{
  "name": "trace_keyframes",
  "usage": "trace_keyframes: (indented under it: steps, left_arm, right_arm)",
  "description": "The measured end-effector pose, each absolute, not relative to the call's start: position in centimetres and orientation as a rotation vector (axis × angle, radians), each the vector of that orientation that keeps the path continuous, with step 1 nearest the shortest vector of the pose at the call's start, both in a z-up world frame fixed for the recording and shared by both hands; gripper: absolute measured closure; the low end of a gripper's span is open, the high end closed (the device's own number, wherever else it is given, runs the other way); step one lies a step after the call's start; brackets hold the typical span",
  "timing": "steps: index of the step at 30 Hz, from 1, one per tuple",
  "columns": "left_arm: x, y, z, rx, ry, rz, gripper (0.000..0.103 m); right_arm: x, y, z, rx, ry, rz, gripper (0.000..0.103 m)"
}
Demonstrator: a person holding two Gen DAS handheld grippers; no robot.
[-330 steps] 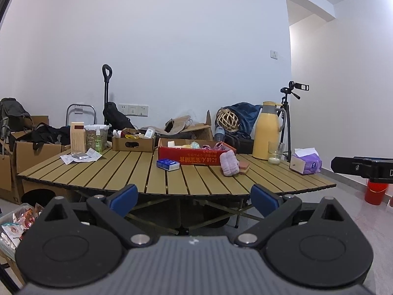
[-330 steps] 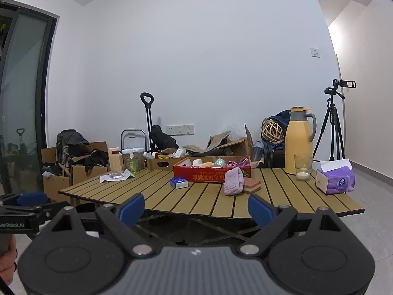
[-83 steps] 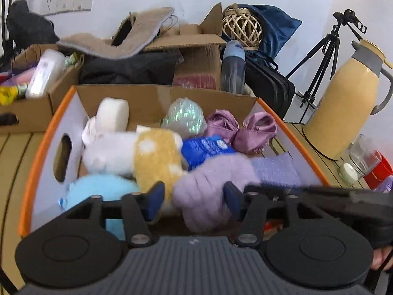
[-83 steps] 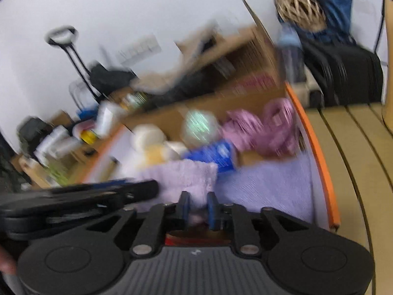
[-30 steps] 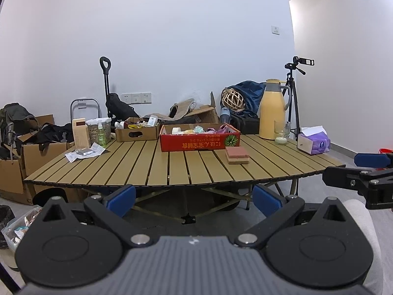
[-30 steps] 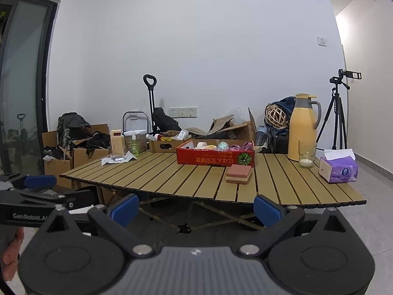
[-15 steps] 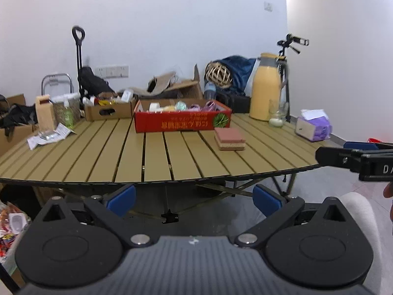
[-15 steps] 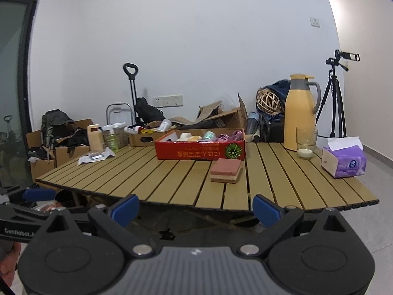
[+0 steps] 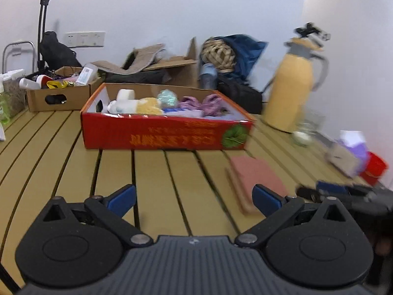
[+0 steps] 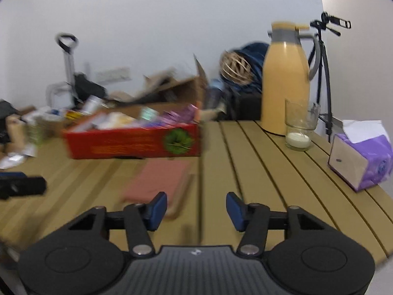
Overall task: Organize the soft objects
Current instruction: 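Grasp the pink-and-tan sponge with both tools together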
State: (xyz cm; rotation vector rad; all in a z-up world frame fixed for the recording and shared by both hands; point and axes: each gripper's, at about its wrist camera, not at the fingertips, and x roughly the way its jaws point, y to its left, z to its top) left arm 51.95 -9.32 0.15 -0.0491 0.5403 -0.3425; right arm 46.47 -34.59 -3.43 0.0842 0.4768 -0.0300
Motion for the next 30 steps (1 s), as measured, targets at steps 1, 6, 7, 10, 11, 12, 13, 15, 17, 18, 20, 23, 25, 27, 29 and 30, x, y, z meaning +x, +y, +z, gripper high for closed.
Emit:
trace_keyframes:
  steps: [1,6,7,10,11,12,13,15,17,18,20,23,25,27,29,30]
  left_arm:
    - [53.0,-9.5,-0.2,-0.058,0.522,-0.319,0.002]
    - [55.8,-7.5,-0.8,-0.203,0.535,-0.256,0.009]
    - [55.7,-7.4,-0.6,-0.216,0.530,-0.259,0.011]
    - [55.7,-7.9,-0.8,-0.207,0.517,-0.309,0.013]
    - [56.3,-8.4,-1.2,-0.191,0.539,-0.320,0.019]
    - [57.1,-8.8,-1.6,-0.196,0.558,-0.325,0.021]
    - [58.0,-9.1,-1.9,-0.208,0.580,-0.334,0.023]
    - [59.8,-9.7,-2.6,-0.218,0.623,-0.381,0.028]
    - [61.3,-10.3,-3.5,-0.235,0.695,-0.438,0.049]
    - [61.8,-10.1,-3.8,-0.278,0.725,-0.464,0.052]
    - [61.9,-9.8,-3.6,-0.329,0.763,-0.499,0.066]
    - [61.4,-9.9,-3.6,-0.311,0.758,-0.521,0.066]
    - [61.3,-9.8,-3.9,-0.317,0.752,-0.522,0.066]
    - [61.3,-9.7,-4.0,-0.326,0.754,-0.527,0.066]
    - [61.1,-9.7,-3.9,-0.319,0.749,-0.527,0.068]
    - [60.8,-9.7,-3.7,-0.311,0.742,-0.525,0.068]
  right_arm:
    - [48.3,-34.6,-4.2,0.082,0.506,-0.041,0.065]
    - [47.6,-29.8,-4.9,0.095,0.445,0.490,0.085]
    - [46.9,-29.2,-4.3,0.060,0.395,0.528,0.085]
    - [48.6,-32.2,-3.3,0.142,0.382,0.316,0.074]
    - [50.4,-33.8,-3.5,0.223,0.440,0.256,0.071]
    - [51.9,-34.8,-4.0,0.284,0.503,0.223,0.070]
    - [53.1,-35.1,-4.4,0.316,0.543,0.220,0.070]
    - [54.0,-34.6,-5.2,0.339,0.562,0.237,0.070]
    - [54.3,-34.1,-5.7,0.384,0.566,0.254,0.070]
    - [54.4,-34.1,-5.9,0.407,0.571,0.262,0.070]
    - [54.7,-33.6,-5.9,0.408,0.571,0.237,0.069]
    - [55.2,-33.8,-6.0,0.434,0.565,0.222,0.069]
    - [55.3,-34.0,-6.2,0.446,0.569,0.220,0.068]
    - [55.3,-34.0,-6.3,0.460,0.567,0.217,0.068]
    - [55.4,-34.0,-6.4,0.461,0.566,0.221,0.068]
    - [55.4,-34.1,-6.5,0.468,0.568,0.223,0.070]
